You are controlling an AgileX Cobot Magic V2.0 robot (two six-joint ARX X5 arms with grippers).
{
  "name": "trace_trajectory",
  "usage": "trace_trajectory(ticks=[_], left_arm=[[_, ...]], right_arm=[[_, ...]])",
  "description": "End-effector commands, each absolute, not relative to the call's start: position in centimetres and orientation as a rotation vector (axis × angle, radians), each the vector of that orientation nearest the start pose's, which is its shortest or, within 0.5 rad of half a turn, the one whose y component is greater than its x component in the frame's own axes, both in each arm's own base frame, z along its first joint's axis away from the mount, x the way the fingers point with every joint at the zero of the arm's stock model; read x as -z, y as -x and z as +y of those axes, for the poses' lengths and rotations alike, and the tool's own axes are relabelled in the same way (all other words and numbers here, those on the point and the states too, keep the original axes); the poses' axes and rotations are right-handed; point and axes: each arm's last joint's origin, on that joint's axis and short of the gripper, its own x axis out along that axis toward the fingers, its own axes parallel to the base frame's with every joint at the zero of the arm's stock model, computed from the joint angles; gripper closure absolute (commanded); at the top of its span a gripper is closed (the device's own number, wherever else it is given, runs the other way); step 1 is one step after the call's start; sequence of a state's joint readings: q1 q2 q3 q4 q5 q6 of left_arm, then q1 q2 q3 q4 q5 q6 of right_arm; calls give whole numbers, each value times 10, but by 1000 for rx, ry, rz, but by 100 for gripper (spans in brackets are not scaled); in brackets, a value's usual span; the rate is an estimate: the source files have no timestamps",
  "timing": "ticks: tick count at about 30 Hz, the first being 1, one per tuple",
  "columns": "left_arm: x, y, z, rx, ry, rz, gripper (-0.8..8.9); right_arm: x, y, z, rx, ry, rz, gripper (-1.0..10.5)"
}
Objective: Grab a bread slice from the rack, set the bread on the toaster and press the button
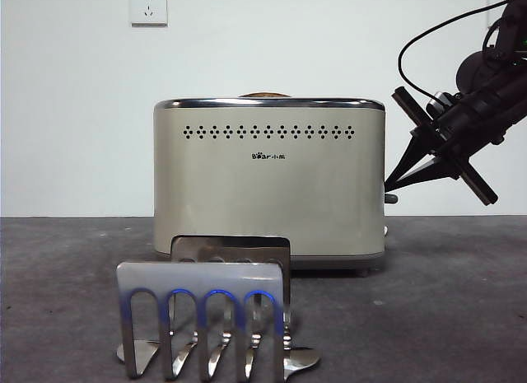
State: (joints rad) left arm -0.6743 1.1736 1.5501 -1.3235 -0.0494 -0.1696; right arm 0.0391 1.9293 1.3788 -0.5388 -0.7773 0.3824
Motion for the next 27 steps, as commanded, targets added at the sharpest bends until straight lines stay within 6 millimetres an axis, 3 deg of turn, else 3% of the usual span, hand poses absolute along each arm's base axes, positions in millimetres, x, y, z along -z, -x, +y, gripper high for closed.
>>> trace_trajectory(ticks=[1,27], left_arm=[[-414,-141,-111,488,-180,942,822],[-414,-141,-111,488,-179,942,822]], right_arm=[[-172,-390,35,-448,-700,1262,954],[-158,-387,36,-410,-658,1336,955]])
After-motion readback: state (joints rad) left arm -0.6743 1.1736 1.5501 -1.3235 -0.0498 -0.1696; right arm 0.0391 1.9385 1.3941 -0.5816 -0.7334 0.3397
